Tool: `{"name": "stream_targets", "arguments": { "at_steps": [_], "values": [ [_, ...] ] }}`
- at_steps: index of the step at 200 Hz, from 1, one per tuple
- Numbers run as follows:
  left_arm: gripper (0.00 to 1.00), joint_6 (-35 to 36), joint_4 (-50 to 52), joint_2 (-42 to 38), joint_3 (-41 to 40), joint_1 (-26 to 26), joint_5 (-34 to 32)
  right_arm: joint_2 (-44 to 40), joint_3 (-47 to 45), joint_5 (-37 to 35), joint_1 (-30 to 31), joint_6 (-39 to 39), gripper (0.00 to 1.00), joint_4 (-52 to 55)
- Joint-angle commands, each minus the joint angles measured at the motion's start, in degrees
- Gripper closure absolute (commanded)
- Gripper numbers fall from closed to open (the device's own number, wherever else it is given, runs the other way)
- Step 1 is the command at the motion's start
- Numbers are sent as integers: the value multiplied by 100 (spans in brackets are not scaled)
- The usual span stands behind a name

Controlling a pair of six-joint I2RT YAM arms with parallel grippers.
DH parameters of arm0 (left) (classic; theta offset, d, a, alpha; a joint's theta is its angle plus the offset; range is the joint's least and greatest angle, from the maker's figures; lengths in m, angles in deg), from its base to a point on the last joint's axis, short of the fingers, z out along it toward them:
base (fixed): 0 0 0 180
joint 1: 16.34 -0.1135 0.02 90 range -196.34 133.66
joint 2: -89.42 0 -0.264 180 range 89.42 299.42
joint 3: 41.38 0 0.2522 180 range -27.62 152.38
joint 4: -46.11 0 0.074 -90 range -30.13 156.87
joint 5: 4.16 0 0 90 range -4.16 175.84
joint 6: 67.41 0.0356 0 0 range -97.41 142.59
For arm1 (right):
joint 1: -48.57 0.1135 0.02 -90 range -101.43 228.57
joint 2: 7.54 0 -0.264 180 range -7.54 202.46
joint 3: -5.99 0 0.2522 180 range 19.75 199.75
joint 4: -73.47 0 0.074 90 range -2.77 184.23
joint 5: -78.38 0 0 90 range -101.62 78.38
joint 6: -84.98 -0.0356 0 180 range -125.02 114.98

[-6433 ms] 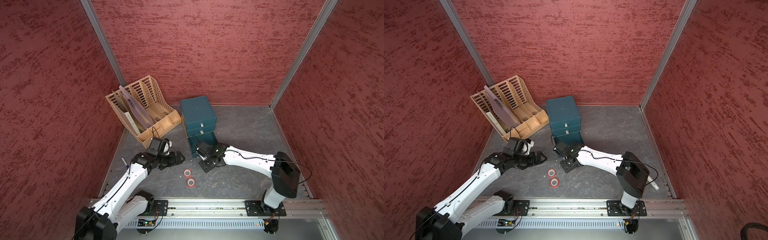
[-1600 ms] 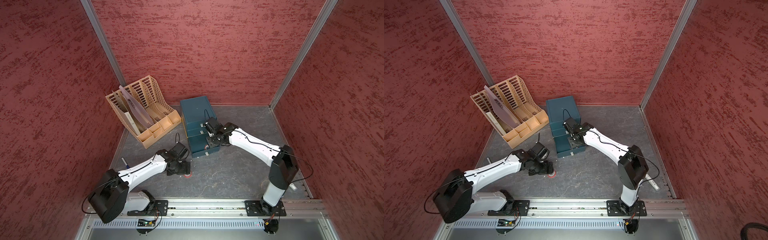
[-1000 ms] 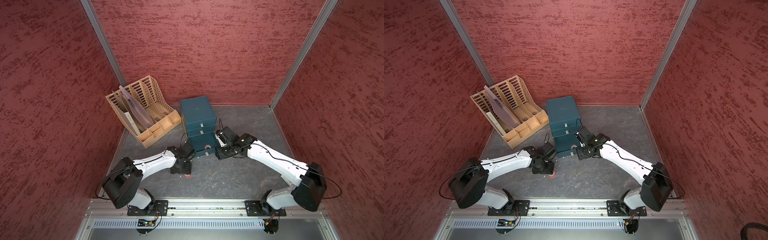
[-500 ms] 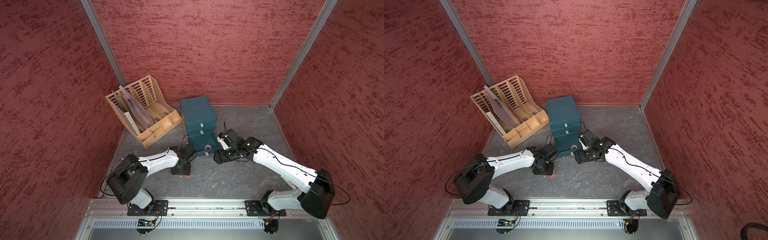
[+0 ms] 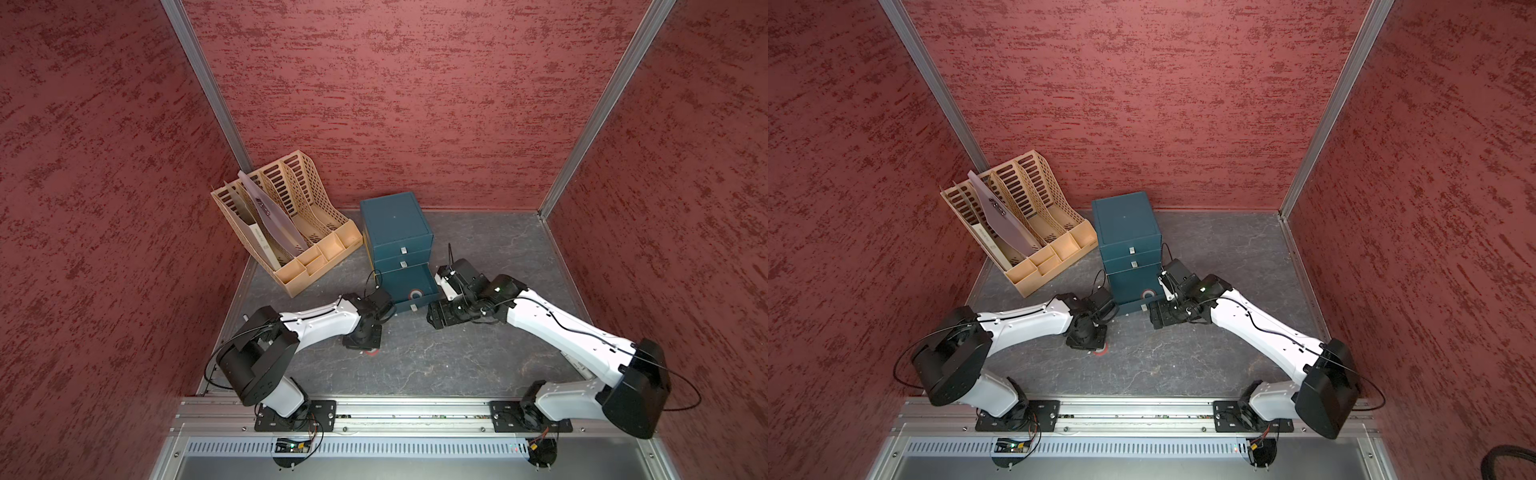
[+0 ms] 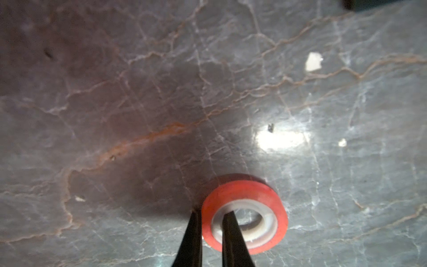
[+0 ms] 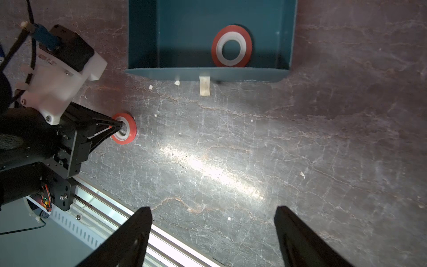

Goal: Place the transparent tape into the drawer according to color
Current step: Pick up the tape at the center of the board.

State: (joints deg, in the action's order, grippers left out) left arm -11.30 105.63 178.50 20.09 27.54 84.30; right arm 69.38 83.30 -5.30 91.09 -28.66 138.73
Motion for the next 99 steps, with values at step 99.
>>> {"name": "stream_targets", "arguments": {
  "at_steps": [99],
  "values": [
    [100,-2,440,-454,383,68,-154,-265,-219,27,-51,-71,7,-184]
  ]
}}
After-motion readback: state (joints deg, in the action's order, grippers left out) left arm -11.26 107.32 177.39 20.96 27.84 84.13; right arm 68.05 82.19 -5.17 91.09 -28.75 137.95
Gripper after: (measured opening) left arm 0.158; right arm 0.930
